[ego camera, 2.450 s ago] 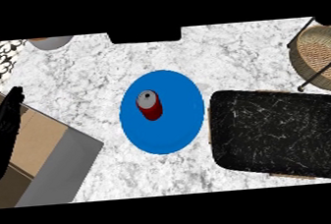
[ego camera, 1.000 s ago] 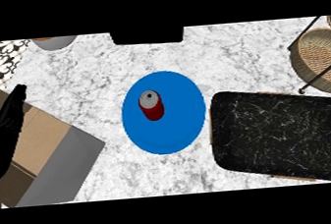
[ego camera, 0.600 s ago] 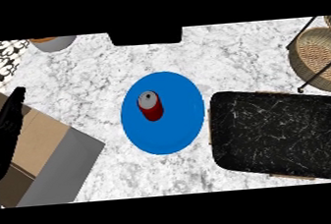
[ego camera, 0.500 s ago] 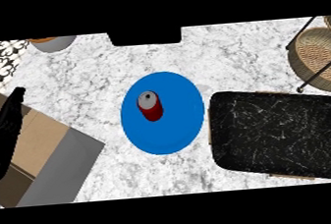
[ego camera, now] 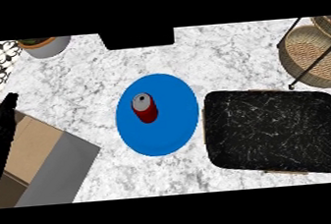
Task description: Pick the tomato from the tray and place it in the tiered basket
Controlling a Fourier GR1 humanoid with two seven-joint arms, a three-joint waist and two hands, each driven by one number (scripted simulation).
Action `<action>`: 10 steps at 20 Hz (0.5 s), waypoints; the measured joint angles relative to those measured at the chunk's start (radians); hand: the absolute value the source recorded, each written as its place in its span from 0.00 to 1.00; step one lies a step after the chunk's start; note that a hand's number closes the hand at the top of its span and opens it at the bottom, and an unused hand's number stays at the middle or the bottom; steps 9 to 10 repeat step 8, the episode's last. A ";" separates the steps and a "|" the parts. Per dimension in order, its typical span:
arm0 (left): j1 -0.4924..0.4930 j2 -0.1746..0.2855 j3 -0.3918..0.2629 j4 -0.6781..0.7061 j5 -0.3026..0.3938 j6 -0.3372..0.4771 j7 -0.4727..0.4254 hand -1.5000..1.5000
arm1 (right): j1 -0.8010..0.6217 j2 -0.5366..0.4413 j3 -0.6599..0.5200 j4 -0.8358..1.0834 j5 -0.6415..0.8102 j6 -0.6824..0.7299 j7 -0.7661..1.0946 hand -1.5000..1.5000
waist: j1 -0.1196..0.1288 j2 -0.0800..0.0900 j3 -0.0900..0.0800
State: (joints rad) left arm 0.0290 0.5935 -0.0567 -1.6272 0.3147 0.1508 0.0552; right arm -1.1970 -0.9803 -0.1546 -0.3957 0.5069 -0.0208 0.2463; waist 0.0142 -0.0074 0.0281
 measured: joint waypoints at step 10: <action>0.059 0.003 0.032 -0.018 0.009 0.006 -0.009 0.50 | 0.089 -0.100 -0.234 0.063 -0.227 0.091 -0.149 0.00 | -0.043 -0.012 0.001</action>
